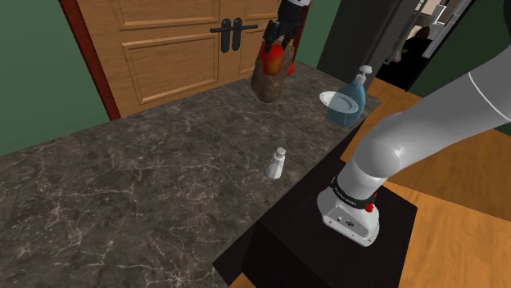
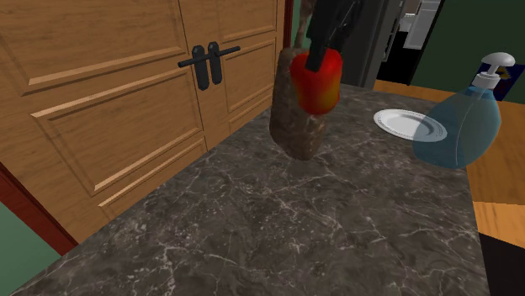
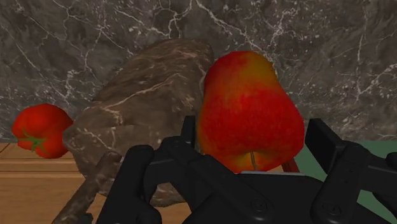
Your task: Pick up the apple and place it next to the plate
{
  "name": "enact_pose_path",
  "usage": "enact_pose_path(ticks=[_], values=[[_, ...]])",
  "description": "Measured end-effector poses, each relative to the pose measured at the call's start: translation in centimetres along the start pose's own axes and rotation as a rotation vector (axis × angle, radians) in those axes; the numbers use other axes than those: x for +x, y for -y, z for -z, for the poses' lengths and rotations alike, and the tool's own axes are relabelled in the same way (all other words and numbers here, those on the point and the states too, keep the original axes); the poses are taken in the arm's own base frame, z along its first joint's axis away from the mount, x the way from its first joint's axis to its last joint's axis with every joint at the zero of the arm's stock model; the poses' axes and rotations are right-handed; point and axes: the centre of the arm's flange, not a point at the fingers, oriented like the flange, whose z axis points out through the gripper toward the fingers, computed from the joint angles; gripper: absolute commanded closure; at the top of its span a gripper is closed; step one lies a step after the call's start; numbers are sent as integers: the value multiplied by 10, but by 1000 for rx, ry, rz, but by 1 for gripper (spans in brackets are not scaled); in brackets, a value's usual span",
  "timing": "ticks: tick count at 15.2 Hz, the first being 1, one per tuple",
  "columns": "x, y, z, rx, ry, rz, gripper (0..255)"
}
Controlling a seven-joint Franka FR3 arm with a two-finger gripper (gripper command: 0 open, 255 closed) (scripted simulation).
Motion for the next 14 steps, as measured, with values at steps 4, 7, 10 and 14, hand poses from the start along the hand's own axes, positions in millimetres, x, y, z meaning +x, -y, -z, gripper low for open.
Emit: enact_pose_path(ticks=[4,7,10,14], values=[[-19,-55,-5,2,28,-7,255],[-31,-90,-1,3,31,-7,255],[-40,-130,1,3,31,-8,255],[-58,-182,3,3,31,-8,255]])
